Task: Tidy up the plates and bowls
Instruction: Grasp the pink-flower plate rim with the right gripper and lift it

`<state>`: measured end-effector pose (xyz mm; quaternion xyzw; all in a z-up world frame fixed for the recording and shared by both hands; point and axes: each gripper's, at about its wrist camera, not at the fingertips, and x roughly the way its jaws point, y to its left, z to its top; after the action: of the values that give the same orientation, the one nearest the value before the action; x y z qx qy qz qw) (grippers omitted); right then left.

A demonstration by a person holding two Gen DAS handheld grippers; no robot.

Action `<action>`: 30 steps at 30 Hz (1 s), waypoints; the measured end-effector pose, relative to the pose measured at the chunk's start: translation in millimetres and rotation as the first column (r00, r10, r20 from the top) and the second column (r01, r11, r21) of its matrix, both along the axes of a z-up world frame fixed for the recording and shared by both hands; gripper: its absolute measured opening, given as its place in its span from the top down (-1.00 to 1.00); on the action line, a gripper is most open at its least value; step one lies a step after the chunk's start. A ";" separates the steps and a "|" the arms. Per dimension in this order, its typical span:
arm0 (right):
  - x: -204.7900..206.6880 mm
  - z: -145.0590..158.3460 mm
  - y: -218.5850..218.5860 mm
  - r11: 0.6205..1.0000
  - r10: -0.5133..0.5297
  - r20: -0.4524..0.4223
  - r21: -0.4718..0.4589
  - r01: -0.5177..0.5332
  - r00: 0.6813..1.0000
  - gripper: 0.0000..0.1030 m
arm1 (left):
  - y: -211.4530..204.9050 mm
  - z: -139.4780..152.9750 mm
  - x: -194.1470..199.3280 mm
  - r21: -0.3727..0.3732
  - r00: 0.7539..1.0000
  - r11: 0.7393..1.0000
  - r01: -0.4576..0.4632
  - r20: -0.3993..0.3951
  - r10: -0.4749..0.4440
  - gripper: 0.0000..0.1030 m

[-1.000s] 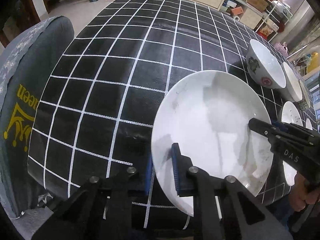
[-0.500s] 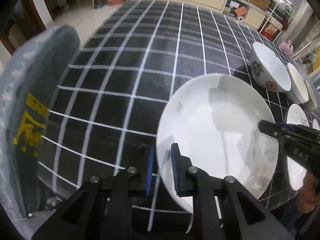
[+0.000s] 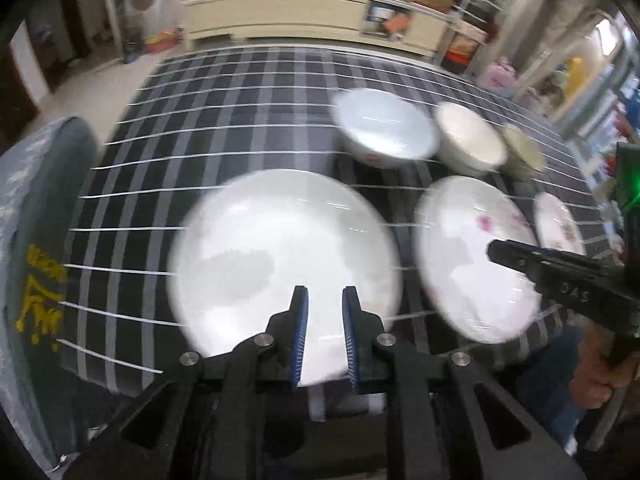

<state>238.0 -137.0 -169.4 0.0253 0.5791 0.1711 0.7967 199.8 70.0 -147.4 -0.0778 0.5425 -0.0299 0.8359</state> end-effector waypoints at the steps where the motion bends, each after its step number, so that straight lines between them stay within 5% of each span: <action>1: -2.1 1.7 -7.9 1.000 -0.014 0.005 -0.005 0.014 1.000 0.50 | -7.1 -0.9 -0.5 -0.017 1.000 1.000 0.016 -0.006 -0.016 0.70; 15: -1.6 0.8 -100.4 0.991 -0.124 0.038 -0.049 0.125 0.992 0.50 | -69.5 -32.5 22.5 -0.030 0.993 0.996 0.079 -0.081 -0.082 0.70; 30: 27.0 -30.4 -107.9 0.992 -0.119 -0.019 -0.049 0.118 0.993 0.50 | -77.4 -61.3 50.7 -0.022 0.986 0.995 0.101 -0.129 -0.103 0.71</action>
<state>265.0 -244.9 -199.8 0.0426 0.5893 0.1096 0.7993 250.5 -7.4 -208.7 -0.0582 0.5989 -0.0716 0.7955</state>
